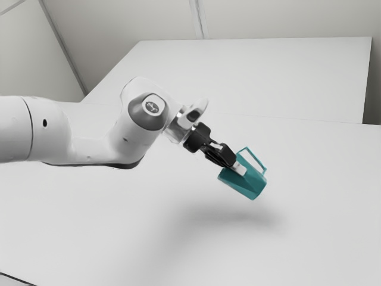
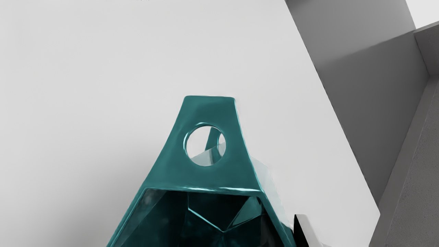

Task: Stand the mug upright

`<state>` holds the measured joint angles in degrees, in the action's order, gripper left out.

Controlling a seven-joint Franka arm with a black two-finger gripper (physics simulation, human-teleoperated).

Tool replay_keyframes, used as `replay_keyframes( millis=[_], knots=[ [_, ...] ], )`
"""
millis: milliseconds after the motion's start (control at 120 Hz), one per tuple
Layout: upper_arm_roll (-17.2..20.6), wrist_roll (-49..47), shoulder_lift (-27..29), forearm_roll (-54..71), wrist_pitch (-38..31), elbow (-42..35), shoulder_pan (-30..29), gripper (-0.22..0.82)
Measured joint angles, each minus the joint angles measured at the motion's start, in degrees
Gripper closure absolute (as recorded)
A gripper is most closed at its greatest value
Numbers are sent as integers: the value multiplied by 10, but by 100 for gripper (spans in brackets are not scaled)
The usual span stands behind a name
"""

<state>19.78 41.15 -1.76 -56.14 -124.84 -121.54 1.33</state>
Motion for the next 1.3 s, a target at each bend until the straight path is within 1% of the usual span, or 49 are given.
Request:
replay_keyframes(
  millis=[158,242,425,525,650,875,1233,1300],
  knots=[
    [-78,-64,11,216,39,50,40,77],
    [-110,-95,13,305,57,64,49,77],
    [-151,-161,5,445,83,93,33,77],
    [-156,-192,-11,487,83,96,0,77],
    [-159,-225,-40,519,60,96,-35,77],
    [-159,-273,-86,542,22,95,-26,77],
    [-159,-326,-127,568,-9,95,-28,77],
    [-159,-332,-130,568,-11,95,-27,74]
  ],
)
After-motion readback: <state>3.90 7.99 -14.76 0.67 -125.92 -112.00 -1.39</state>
